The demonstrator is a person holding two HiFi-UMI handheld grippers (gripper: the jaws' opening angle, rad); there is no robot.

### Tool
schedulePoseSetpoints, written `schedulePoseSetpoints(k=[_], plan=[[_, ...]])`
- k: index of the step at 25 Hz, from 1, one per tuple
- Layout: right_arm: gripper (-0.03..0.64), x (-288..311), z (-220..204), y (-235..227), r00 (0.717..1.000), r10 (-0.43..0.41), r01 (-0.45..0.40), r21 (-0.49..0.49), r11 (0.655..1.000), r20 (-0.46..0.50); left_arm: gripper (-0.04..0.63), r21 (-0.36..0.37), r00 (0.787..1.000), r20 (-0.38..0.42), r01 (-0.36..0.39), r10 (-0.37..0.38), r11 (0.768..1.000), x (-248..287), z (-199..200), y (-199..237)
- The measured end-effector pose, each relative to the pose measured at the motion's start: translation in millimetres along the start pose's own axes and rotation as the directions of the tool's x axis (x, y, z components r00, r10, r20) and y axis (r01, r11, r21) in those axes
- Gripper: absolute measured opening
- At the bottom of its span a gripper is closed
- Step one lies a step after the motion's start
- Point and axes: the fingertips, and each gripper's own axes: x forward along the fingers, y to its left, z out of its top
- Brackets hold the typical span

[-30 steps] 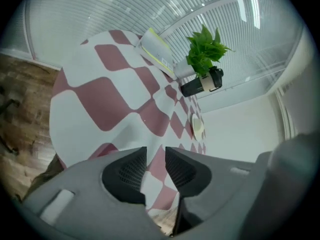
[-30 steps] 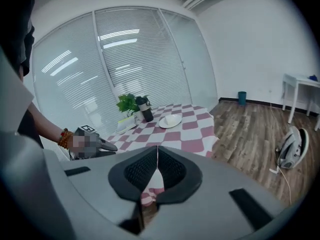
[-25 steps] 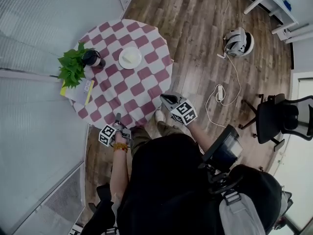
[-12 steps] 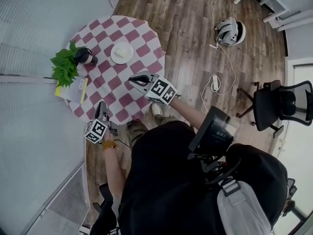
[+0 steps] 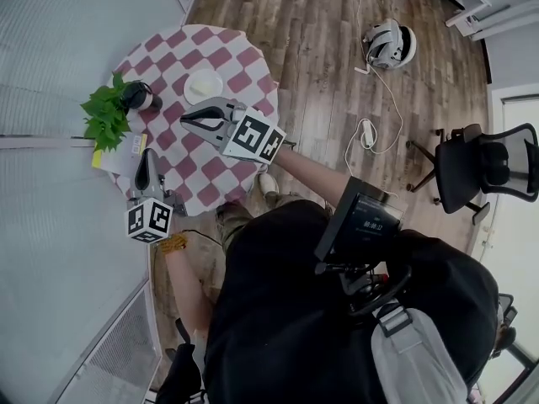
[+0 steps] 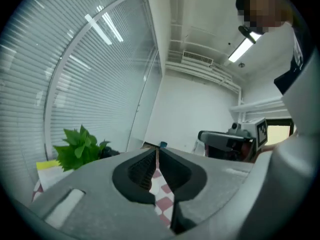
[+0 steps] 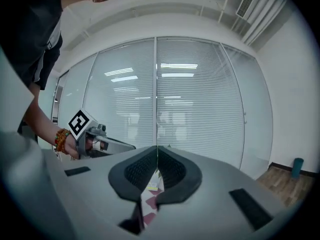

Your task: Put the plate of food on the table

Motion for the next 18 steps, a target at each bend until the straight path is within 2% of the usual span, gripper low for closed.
schedulePoseSetpoints(k=[2, 5, 7, 10, 12, 14, 16, 18], plan=[[0.012, 0.1, 19.6, -2.8, 0.999, -0.008, 0.009, -0.017, 1.000, 0.049, 0.025, 0.053, 0.997, 0.074, 0.021, -0.024, 0.998, 1.0, 36.6, -17.4], [0.012, -4.0, 47.4, 0.0, 0.991, -0.018, 0.024, -0.045, 0.999, 0.130, 0.025, 0.181, 0.984, 0.164, 0.045, -0.075, 0.982, -3.4, 77.2, -43.1], [0.012, -10.1, 62.7, 6.7, 0.984, -0.015, 0.029, -0.079, 0.996, 0.178, 0.025, 0.280, 0.970, 0.212, 0.056, -0.118, 0.958, -9.7, 91.6, -58.9], [0.012, -23.5, 80.1, 19.8, 0.973, 0.013, 0.030, -0.182, 0.983, 0.232, 0.025, 0.396, 0.946, 0.254, 0.089, -0.201, 0.914, -18.8, 98.2, -83.0], [0.012, -33.6, 88.1, 26.9, 0.963, 0.013, 0.037, -0.180, 0.983, 0.270, 0.025, 0.439, 0.934, 0.261, 0.110, -0.244, 0.892, -24.4, 94.1, -95.8], [0.012, -44.1, 89.9, 29.1, 0.950, -0.024, 0.066, -0.125, 0.990, 0.312, 0.025, 0.459, 0.926, 0.260, 0.131, -0.274, 0.879, -28.7, 86.4, -105.1], [0.012, -55.7, 81.5, 28.0, 0.945, -0.056, 0.096, -0.107, 0.990, 0.323, 0.025, 0.463, 0.920, 0.255, 0.156, -0.299, 0.873, -29.8, 77.0, -112.9], [0.012, -65.0, 68.3, 27.6, 0.948, -0.062, 0.100, -0.108, 0.989, 0.312, 0.025, 0.452, 0.922, 0.237, 0.174, -0.306, 0.875, -29.8, 65.5, -118.0]])
